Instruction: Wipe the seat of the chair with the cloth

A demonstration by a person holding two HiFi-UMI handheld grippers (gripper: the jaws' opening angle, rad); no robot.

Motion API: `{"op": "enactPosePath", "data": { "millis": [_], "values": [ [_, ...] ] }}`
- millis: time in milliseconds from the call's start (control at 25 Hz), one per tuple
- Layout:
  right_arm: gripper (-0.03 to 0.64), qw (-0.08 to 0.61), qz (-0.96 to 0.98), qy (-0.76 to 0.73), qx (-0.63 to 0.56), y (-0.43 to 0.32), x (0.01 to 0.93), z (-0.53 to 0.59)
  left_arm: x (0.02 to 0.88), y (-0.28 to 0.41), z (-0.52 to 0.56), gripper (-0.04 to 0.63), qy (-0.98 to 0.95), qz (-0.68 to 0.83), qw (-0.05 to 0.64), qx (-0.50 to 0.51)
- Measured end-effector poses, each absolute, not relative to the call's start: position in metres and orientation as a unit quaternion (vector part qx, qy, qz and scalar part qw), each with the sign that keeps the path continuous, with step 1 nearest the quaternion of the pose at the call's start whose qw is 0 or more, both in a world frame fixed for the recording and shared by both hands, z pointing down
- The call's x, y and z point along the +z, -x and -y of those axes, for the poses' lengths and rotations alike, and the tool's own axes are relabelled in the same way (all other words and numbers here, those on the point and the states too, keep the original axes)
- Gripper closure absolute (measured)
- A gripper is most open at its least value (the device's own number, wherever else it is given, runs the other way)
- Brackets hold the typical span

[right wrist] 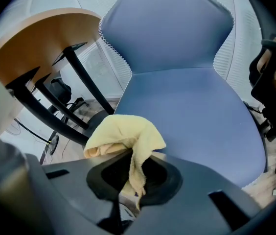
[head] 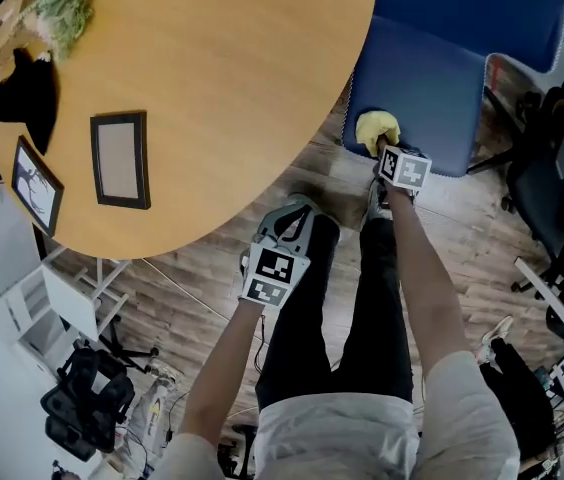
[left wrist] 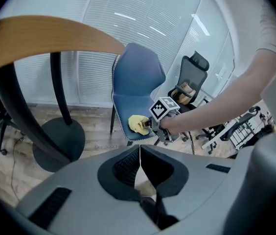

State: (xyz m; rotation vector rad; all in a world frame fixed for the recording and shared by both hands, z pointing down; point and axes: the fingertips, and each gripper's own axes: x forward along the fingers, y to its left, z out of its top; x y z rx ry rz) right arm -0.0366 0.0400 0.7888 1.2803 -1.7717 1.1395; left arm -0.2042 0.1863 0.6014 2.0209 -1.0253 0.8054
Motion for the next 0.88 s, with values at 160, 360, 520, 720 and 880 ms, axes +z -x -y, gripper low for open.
{"op": "enactPosePath", "data": {
  "millis": [160, 360, 520, 720, 880],
  "values": [
    [0.565, 0.331, 0.662, -0.482, 0.468, 0.036, 0.790, -0.069, 0.603, 0.203, -0.198, 0.568, -0.789, 0.388, 0.349, 0.324],
    [0.565, 0.351, 0.646, -0.463, 0.495, 0.028, 0.763, -0.113, 0.579, 0.196, -0.205, 0.568, -0.801, 0.387, 0.324, 0.322],
    [0.565, 0.313, 0.670, -0.459, 0.493, 0.027, 0.694, -0.153, 0.545, 0.190, -0.225, 0.568, -0.803, 0.399, 0.309, 0.317],
    [0.565, 0.232, 0.712, -0.481, 0.456, 0.008, 0.587, -0.186, 0.495, 0.167, -0.239, 0.568, -0.811, 0.416, 0.288, 0.293],
    [0.564, 0.189, 0.730, -0.480, 0.448, -0.015, 0.512, -0.252, 0.453, 0.147, -0.273, 0.568, -0.800, 0.442, 0.308, 0.264]
  ]
}}
